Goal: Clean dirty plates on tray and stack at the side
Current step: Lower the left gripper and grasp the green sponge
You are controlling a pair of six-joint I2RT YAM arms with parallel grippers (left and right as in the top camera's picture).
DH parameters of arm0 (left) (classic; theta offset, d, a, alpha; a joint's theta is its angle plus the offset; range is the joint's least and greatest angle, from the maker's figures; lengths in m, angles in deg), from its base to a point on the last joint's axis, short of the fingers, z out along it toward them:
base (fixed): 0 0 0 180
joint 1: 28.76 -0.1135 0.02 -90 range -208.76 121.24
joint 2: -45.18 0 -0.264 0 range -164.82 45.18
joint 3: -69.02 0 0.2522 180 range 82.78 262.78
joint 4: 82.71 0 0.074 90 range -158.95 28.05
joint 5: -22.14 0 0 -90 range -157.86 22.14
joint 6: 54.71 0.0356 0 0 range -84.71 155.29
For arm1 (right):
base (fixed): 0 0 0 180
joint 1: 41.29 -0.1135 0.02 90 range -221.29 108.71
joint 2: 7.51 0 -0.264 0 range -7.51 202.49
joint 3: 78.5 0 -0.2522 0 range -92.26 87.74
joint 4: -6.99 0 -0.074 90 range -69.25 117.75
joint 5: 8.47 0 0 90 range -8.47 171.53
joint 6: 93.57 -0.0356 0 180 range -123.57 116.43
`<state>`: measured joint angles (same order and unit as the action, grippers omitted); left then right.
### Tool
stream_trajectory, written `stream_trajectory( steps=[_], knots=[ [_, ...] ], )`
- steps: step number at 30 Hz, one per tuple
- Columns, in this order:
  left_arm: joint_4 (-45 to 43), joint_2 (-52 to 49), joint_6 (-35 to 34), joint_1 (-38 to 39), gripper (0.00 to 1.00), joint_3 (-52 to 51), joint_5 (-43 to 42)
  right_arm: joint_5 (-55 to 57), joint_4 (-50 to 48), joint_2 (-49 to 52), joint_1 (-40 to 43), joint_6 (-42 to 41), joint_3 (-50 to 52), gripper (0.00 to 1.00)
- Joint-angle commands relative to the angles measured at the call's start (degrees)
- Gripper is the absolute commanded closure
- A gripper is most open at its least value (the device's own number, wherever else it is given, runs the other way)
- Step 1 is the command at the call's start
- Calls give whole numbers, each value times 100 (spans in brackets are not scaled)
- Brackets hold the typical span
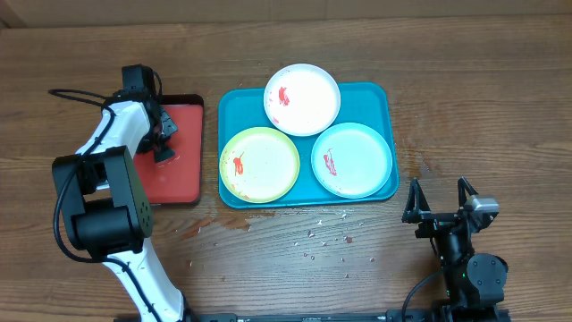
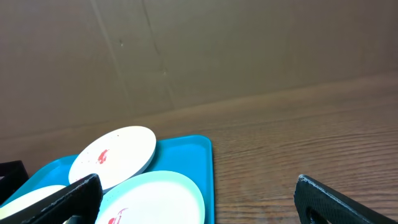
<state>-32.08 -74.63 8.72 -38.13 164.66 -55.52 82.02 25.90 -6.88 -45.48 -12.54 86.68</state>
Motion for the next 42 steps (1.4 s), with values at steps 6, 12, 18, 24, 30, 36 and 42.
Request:
stream_trajectory(
  steps=[6, 12, 18, 24, 30, 36, 42],
  knots=[
    [103, -83, 44, 28, 4, -105, 42, 76, -37, -46, -31, 46, 59, 0],
    [540, -83, 109, 28, 0, -105, -756, 76, -37, -46, -31, 46, 59, 0],
    [551, -83, 109, 22, 79, -105, -791, 76, -37, -46, -31, 46, 59, 0],
    [433, -83, 107, 22, 75, -105, -723, 76, -37, -46, -31, 46, 59, 0],
    [662, -83, 107, 24, 0, -105, -848, 76, -37, -46, -31, 46, 59, 0],
    [1189, -83, 116, 22, 18, -105, -1174, 76, -37, -46, -31, 46, 59, 0],
    [1305, -83, 129, 24, 87, -105, -1246, 76, -37, -46, -31, 46, 59, 0]
  ],
)
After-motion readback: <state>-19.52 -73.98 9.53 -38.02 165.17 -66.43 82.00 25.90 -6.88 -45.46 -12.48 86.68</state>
